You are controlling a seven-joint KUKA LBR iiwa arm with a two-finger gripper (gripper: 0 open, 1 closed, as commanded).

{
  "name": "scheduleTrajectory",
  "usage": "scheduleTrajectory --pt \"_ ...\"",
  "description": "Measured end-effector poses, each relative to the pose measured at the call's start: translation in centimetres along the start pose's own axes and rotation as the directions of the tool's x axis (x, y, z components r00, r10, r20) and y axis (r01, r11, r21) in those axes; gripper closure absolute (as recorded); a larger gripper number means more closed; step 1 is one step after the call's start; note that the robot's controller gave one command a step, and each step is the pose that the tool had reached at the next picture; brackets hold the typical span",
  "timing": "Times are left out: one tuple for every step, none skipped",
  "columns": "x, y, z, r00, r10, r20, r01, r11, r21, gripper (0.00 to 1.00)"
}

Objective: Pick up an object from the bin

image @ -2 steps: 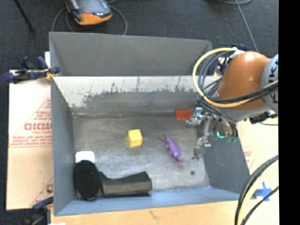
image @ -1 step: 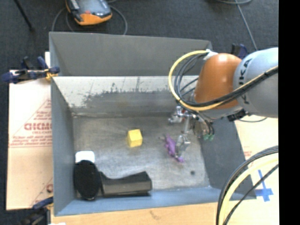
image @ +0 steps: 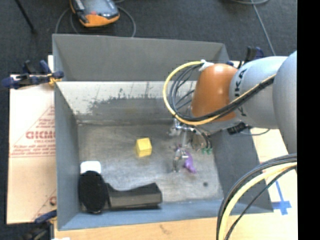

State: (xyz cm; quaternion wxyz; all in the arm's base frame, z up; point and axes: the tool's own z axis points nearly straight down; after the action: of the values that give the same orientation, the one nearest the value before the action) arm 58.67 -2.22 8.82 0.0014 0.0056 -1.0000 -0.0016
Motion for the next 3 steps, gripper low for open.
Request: scheduleTrajectory --pt "2.0 -0.8 -0.3 0.992 0.129 0.008 -0.129 0.992 0.002 0.00" --pt "1.1 -5.4 -2.2 0.979 0.204 0.004 -0.204 0.979 0.000 0.00" --pt "0.7 -7.0 -2.8 0.978 0.209 0.008 -0.209 0.978 0.001 0.00"
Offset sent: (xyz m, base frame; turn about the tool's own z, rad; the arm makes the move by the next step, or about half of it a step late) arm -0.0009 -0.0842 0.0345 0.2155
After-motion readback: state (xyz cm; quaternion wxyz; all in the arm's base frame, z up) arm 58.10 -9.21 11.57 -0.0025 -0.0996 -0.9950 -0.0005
